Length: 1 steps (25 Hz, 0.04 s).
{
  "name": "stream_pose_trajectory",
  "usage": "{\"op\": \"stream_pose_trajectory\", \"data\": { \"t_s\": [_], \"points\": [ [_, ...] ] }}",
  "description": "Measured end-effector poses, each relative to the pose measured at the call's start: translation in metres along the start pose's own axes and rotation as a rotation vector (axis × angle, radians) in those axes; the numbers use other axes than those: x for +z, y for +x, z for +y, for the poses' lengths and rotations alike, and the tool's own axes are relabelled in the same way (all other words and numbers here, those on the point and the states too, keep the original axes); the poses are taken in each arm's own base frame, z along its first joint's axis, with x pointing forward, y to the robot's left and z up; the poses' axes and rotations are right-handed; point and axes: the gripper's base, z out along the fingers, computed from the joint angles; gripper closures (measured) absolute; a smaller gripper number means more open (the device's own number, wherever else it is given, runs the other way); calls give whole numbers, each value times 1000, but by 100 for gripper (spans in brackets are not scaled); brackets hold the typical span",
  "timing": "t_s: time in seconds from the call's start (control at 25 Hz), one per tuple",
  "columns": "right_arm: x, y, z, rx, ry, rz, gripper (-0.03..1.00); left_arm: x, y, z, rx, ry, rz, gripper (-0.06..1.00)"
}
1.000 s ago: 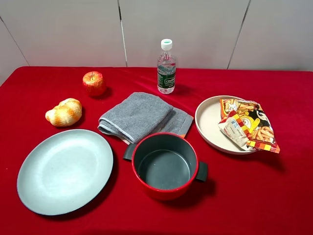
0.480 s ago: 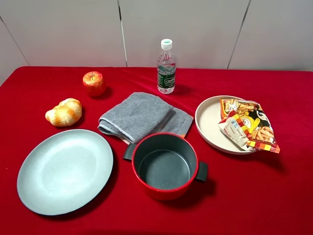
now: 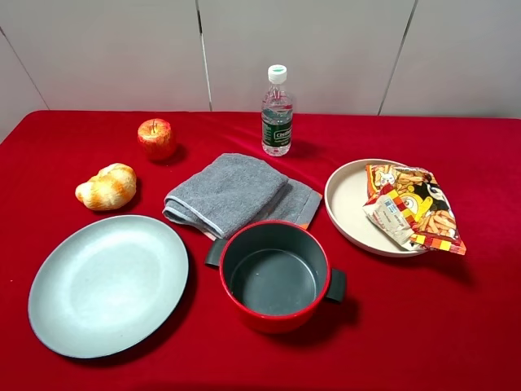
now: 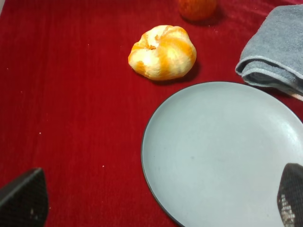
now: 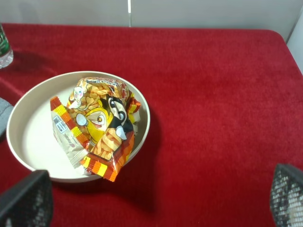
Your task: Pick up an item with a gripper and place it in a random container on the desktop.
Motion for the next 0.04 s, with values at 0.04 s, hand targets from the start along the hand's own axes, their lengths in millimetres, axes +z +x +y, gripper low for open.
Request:
{"op": "stream_pose_trajectory", "data": {
  "t_s": [0.04],
  "points": [
    [0,0,0,0,0,0,27,0,0,0,0,0,0,-1]
  ]
}}
